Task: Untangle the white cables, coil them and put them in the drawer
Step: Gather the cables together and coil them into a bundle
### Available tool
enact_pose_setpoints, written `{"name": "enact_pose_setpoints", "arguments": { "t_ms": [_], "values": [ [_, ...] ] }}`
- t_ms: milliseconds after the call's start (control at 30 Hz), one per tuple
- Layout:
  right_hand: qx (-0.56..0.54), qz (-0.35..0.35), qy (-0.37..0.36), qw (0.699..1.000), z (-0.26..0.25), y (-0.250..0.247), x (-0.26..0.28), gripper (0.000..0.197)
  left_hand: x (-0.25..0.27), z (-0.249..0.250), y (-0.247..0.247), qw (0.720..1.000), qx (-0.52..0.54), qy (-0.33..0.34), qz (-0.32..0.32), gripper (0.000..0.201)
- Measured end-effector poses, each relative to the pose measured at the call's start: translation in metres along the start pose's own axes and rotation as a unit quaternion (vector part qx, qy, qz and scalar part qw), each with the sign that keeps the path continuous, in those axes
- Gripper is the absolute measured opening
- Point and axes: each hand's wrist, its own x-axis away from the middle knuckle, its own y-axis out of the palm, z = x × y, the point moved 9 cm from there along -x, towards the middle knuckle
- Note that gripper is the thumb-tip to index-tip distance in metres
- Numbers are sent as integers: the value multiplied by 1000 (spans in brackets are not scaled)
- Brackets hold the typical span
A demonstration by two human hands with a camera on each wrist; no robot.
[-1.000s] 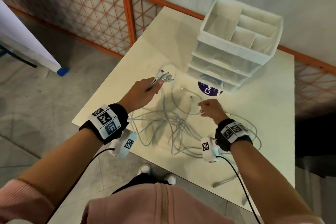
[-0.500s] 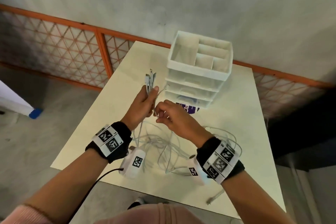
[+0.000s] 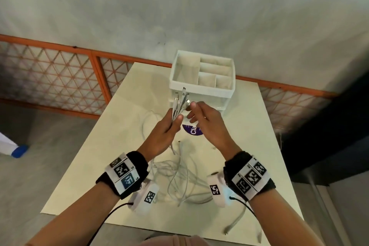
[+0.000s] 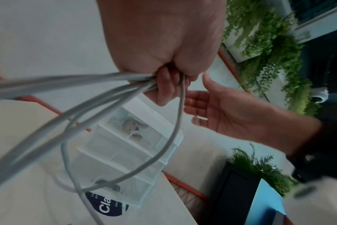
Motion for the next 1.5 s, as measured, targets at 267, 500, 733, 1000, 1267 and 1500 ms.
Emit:
{"name": "enact_pose_setpoints", "arguments": {
  "t_ms": [267,500,733,1000,1267,1500],
  "values": [
    [-103,14,18,994,-19,-29,-6,25,-5,31,16,998,55,23,-9,28],
    [-192,21,24,981,-26,-41,-6,16,-4,27,20,999,-9,35,-29,33],
    [-243,9,58,968,-19,-44,-7,16,-2,24,19,999,-11,24,-30,34],
    [-234,32,43,971,-17,-44,-5,20,-4,22,20,999,-22,34,-20,30],
    [-247,4,55,967,-16,-40,-6,15,-5,23,20,999,-25,45,-8,30],
    [-197,23,40,979,-16,-45,-7,19,-8,32,17,997,-36,59,41,28]
  ]
}}
